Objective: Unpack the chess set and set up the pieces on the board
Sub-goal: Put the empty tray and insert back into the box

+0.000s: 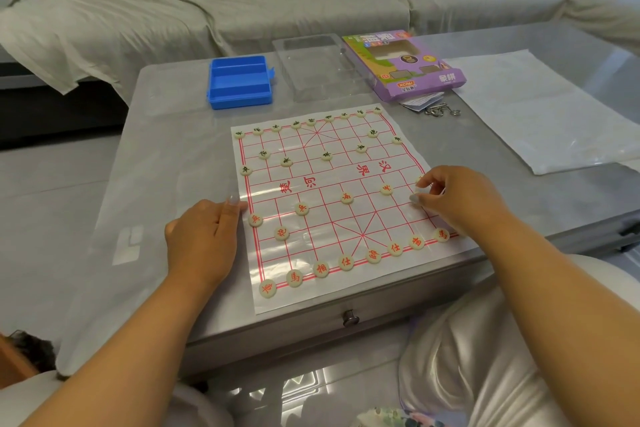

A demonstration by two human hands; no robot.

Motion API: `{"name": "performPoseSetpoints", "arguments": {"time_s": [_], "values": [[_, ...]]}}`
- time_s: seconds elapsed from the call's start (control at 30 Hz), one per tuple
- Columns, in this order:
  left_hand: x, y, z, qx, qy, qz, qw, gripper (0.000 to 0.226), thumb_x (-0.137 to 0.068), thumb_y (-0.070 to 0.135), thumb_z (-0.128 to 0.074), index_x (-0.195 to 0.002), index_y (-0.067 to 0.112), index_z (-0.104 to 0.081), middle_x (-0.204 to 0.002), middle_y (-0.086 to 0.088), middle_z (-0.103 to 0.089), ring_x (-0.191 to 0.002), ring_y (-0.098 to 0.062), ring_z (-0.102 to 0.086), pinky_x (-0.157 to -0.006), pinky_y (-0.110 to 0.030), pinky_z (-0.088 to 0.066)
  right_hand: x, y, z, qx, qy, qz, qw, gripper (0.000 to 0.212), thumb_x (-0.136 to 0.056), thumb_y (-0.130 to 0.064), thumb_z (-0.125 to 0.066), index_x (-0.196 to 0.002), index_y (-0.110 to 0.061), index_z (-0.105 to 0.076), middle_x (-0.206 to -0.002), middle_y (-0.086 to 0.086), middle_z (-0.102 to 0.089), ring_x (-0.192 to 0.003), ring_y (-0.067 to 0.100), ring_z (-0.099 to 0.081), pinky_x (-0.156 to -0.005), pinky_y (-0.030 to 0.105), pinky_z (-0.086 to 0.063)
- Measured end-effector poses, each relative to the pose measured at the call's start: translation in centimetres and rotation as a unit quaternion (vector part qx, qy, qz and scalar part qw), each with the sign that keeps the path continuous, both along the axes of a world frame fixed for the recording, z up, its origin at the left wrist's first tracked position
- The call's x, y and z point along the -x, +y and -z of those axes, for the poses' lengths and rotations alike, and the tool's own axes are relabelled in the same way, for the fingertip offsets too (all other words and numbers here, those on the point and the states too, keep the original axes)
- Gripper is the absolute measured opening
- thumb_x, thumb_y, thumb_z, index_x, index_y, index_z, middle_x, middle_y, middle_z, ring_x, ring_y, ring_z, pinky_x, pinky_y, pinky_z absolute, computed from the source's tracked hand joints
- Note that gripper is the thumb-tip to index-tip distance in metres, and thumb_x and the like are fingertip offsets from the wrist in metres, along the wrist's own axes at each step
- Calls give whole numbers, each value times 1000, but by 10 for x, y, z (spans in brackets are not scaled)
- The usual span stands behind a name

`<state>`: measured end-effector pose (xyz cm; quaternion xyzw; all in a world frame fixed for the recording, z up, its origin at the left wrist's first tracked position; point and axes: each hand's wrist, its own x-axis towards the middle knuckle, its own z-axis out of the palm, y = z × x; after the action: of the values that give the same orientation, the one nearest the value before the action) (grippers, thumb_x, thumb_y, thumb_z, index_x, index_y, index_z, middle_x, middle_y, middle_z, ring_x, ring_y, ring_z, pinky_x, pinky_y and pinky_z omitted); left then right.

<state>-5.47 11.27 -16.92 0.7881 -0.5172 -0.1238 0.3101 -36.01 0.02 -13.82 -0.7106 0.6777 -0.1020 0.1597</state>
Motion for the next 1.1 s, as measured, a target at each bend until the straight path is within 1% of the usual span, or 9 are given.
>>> {"name": "performPoseSetpoints", "arguments": {"time_s": [0.2, 0.33, 0.4, 0.53, 0.7, 0.8, 0.87, 0.97, 1.1], "values": [[1, 2, -1, -1, 20, -4, 1000, 73, -81, 62, -11, -94, 20, -70, -83, 10, -60, -70, -8, -51, -96, -41, -38, -6, 1, -6, 28, -20, -4, 999, 32, -86, -45, -60, -110, -24, -63, -86, -8, -59, -77, 10, -55, -73, 22, -43], [-2, -1, -3, -23, 95, -40, 994, 54, -95, 51, -20, -106, 25, -66, -103, 1, -64, -95, -17, -57, -104, -48, -39, -13, 3, -12, 33, -45, -21, 998, 32, -87, -45, -58, -111, -24, -62, -79, -10, -57, -68, 8, -52, -68, 17, -39], [-6, -6, -11, -37, 138, -48, 989, 43, -101, 42, -22, -110, 27, -62, -106, -1, -63, -102, -22, -57, -102, -43, -42, -19, 0, -18, 40, -62, -33, 997, 31, -88, -44, -58, -110, -23, -62, -77, -11, -55, -66, 6, -50, -60, 13, -36], [-18, -28, -36, -21, 209, -79, 975, 39, -102, 39, -25, -107, 24, -61, -91, 0, -57, -83, -14, -53, -82, -31, -42, -41, -13, -32, 40, -88, -69, 993, 26, -88, -44, -57, -106, -26, -62, -79, -10, -59, -69, 5, -52, -58, 12, -36], [-37, -65, -63, 12, 250, -107, 962, 37, -102, 39, -28, -102, 22, -61, -89, -2, -58, -86, -18, -54, -77, -33, -39, -77, -43, -44, 33, -135, -111, 984, 22, -88, -44, -59, -98, -26, -65, -79, -7, -63, -72, 8, -57, -64, 21, -47], [-47, -88, -72, -1, 270, -118, 956, 32, -101, 38, -32, -101, 21, -59, -90, -2, -59, -83, -15, -54, -79, -33, -40, -97, -63, -47, 32, -155, -118, 980, 23, -87, -44, -59, -96, -24, -66, -77, -10, -60, -70, 6, -54, -60, 20, -43], [-52, -106, -74, -15, 303, -138, 943, 27, -100, 36, -38, -101, 18, -58, -96, -5, -62, -84, -17, -56, -83, -35, -45, -111, -75, -47, 24, -155, -121, 980, 23, -87, -45, -59, -96, -24, -65, -76, -12, -57, -69, 4, -51, -57, 19, -38], [-56, -131, -77, -30, 381, -201, 902, 23, -97, 29, -50, -106, 10, -58, -95, -9, -63, -88, -23, -61, -88, -37, -52, -135, -91, -44, 3, -150, -135, 979, 25, -89, -43, -58, -101, -22, -64, -89, -7, -61, -81, 9, -56, -66, 21, -42], [-60, -153, -71, -8, 481, -214, 850, 25, -96, 23, -53, -112, 5, -57, -92, -12, -63, -78, -22, -63, -68, -32, -56, -178, -116, -36, -9, -132, -153, 979, 23, -91, -38, -56, -104, -21, -63, -100, -1, -65, -87, 13, -57, -76, 25, -46]]}}
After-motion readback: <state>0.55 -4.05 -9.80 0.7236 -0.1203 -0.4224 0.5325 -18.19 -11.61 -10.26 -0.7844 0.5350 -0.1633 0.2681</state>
